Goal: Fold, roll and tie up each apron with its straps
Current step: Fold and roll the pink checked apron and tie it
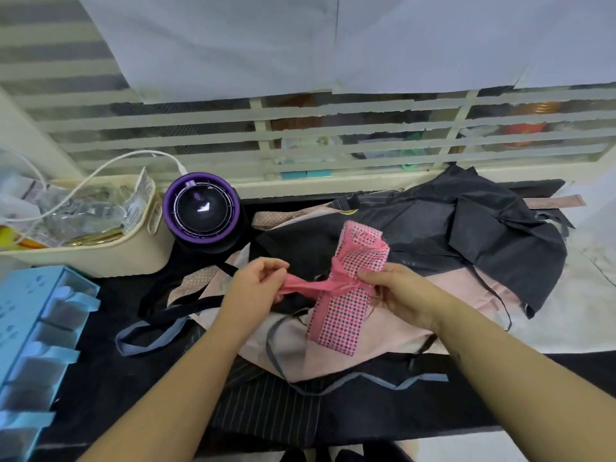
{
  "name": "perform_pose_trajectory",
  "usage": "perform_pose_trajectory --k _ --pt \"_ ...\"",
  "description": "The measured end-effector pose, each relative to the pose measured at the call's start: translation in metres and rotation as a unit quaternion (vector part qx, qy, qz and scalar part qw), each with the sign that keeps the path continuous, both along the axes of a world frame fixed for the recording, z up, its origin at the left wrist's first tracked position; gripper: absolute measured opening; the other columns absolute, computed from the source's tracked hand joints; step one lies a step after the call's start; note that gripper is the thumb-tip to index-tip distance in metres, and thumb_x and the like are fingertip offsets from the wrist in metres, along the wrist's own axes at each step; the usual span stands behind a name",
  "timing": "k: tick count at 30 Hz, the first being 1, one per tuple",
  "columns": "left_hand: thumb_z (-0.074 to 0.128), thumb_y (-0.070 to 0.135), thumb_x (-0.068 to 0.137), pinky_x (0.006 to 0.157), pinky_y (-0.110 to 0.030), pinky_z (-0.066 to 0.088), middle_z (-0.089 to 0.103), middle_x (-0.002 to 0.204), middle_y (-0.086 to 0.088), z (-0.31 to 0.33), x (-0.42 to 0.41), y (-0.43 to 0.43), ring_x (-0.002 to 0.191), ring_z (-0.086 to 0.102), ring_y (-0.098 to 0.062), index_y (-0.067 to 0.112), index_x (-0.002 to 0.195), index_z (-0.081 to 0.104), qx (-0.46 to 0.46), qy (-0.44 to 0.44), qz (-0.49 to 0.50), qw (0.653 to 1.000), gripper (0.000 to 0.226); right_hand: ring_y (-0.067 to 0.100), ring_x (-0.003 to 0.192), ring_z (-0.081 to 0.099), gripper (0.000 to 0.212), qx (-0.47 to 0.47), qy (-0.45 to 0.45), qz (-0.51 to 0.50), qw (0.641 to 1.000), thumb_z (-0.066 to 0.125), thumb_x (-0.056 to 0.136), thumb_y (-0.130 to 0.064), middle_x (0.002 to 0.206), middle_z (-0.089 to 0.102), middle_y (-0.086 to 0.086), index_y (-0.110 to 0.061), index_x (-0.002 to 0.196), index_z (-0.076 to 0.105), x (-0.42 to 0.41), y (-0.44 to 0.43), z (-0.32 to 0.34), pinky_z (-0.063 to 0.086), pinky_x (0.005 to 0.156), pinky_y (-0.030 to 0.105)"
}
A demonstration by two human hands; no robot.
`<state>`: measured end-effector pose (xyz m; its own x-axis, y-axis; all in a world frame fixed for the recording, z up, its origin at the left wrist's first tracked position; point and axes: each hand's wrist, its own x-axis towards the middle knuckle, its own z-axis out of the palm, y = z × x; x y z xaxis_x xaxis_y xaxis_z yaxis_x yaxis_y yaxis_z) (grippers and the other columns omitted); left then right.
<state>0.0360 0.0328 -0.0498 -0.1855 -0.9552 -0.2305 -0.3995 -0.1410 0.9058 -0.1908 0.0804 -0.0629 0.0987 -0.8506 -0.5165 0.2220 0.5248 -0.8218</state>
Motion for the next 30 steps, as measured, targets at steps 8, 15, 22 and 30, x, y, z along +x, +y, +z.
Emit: perform_pose_trajectory --k 8,15,22,30 --pt "0.049 0.017 0.098 0.085 -0.026 0.048 0.062 0.057 0.006 0.118 0.014 -0.053 0.068 0.065 -0.006 0.015 0.080 0.055 0.116 0.373 0.120 0.913 0.019 0.026 0.096 0.066 0.076 -0.145 -0.127 -0.102 0.976 0.088 0.054 -0.012 0.116 0.063 0.021 -0.001 0.121 0.055 -0.013 -0.045 0.086 0.051 0.092 0.040" --pt "0.049 0.000 0.094 0.052 -0.017 0.052 0.071 0.081 -0.009 0.224 0.020 -0.066 0.065 0.060 -0.004 0.006 0.096 0.059 0.089 0.573 0.125 0.805 0.012 0.027 0.098 0.066 0.073 -0.251 -0.211 -0.068 0.942 0.098 0.033 -0.016 0.112 0.065 0.017 -0.008 0.099 0.068 0.009 -0.075 0.155 0.056 0.087 0.043" --pt "0.059 0.002 0.091 0.094 -0.022 0.049 0.066 0.109 0.010 0.262 0.015 -0.057 0.095 0.064 -0.005 0.020 0.122 0.059 -0.207 0.226 0.129 0.943 0.036 0.014 0.064 0.069 0.025 -0.247 -0.319 -0.158 0.901 0.085 0.048 -0.010 0.071 0.071 0.004 -0.010 0.068 0.070 0.041 -0.088 0.223 0.059 0.059 0.028" --pt "0.059 0.026 0.092 0.066 -0.018 0.037 0.060 0.083 0.005 0.286 0.012 -0.029 0.073 0.054 -0.005 0.019 0.072 0.062 -0.386 0.035 0.065 0.920 0.021 0.011 0.056 0.069 0.008 -0.199 -0.364 -0.239 0.878 0.056 0.093 -0.005 0.064 0.070 0.004 -0.007 0.086 0.061 0.047 -0.091 0.261 0.059 0.060 0.027"
